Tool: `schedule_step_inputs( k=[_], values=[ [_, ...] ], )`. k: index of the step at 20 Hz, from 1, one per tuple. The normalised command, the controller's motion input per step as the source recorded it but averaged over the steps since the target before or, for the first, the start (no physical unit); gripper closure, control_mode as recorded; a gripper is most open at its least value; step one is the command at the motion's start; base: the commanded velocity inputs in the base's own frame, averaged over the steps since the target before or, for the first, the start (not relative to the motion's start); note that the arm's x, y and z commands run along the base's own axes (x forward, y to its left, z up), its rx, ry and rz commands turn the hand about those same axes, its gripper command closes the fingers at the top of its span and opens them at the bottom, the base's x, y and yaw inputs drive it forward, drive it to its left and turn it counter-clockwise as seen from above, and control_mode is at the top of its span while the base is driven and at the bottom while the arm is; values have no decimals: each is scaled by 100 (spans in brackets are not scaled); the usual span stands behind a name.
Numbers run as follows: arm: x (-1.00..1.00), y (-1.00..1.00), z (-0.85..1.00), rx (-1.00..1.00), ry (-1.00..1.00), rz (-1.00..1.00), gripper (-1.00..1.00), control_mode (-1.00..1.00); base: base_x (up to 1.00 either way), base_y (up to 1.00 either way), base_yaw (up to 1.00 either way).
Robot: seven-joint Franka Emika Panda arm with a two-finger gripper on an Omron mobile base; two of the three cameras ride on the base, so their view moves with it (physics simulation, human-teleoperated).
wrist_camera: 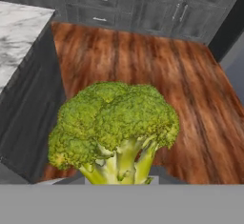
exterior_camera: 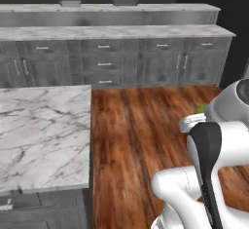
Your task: Place the cold items (squash and broccoli) from the fridge in one tupperware on the dining counter. Place the warm items (kebab skewer and hot dog) in the stove area in another tupperware.
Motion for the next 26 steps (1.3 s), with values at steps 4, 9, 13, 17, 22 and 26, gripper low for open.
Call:
schedule_step_inputs(
  k=[4, 9, 13, 17, 22, 26],
  values=[
    [0, 0, 0, 0, 0, 0, 100, 100, 88, -76, 14],
    [0, 0, 0, 0, 0, 0, 100, 100, 100, -57, 8],
    [0, 0, 0, 0, 0, 0, 100, 100, 100, -38, 3],
    [0, 0, 0, 0, 0, 0, 100, 100, 100, -36, 5],
    [0, 0, 0, 0, 0, 0, 100, 100, 100, -28, 14],
    [0, 0, 0, 0, 0, 0, 100, 100, 100, -22, 27]
  ],
)
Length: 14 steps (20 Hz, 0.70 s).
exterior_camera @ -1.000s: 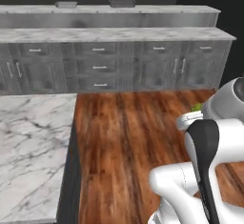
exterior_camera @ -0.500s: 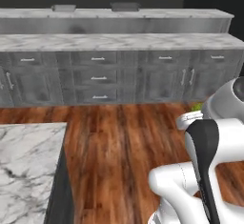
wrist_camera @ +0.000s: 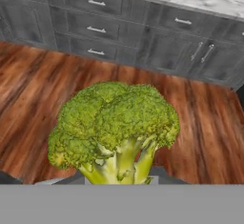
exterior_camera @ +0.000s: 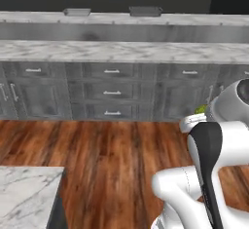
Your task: Place the cold items (squash and broccoli) from the fridge in one tupperware on the dining counter. Place the warm items (kebab skewer and hot dog) in the stove area in another tupperware.
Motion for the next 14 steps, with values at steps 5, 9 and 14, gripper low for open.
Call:
schedule_step_inputs(
  k=[5, 9, 14],
  values=[
    [0, 0, 0, 0, 0, 0, 100, 100, 100, -10, 41],
    [0, 0, 0, 0, 0, 0, 100, 100, 100, -4, 48],
    [0, 0, 0, 0, 0, 0, 100, 100, 100, -1, 55]
  ],
)
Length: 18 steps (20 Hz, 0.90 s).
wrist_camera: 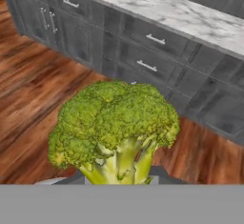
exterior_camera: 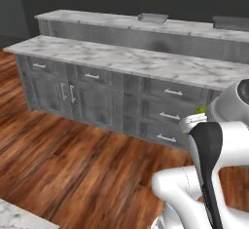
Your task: Place the cold items (squash and broccoli) from the fridge in one tupperware on the dining counter. Place the warm items (kebab skewer and hot dog) in the stove area in another tupperware.
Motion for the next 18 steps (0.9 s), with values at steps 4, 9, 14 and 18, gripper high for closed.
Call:
schedule_step_inputs(
  k=[4, 9, 14, 18],
  values=[
    [0, 0, 0, 0, 0, 0, 100, 100, 100, -10, 57],
    [0, 0, 0, 0, 0, 0, 100, 100, 100, -6, 59],
    [0, 0, 0, 0, 0, 0, 100, 100, 100, -18, 51],
    [0, 0, 0, 0, 0, 0, 100, 100, 100, -44, 40]
  ],
)
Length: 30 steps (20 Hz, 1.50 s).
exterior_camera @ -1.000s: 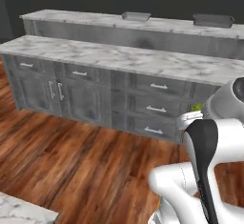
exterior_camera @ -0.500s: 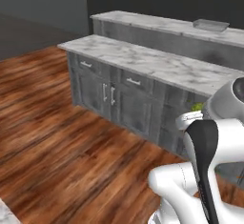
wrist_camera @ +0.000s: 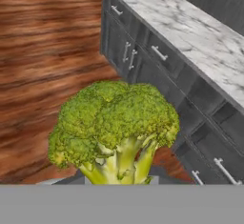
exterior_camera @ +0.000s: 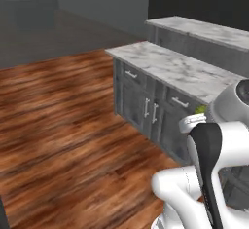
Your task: Place the cold items (squash and broccoli) from the fridge in one tupperware on the dining counter. Place the warm items (kebab skewer and hot dog) in the stove area in another tupperware.
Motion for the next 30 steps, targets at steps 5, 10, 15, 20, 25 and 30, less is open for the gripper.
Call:
schedule_step_inputs(
  k=[5, 10, 15, 20, 25, 30],
  values=[
    [0, 0, 0, 0, 0, 0, 100, 100, 100, -26, 27],
    [0, 0, 0, 0, 0, 0, 100, 100, 100, 9, 6],
    [0, 0, 0, 0, 0, 0, 100, 100, 100, 54, -11],
    [0, 0, 0, 0, 0, 0, 100, 100, 100, 97, -38],
    [0, 0, 0, 0, 0, 0, 100, 100, 99, 100, -36],
    [0, 0, 0, 0, 0, 0, 100, 100, 99, 100, -36]
  ],
)
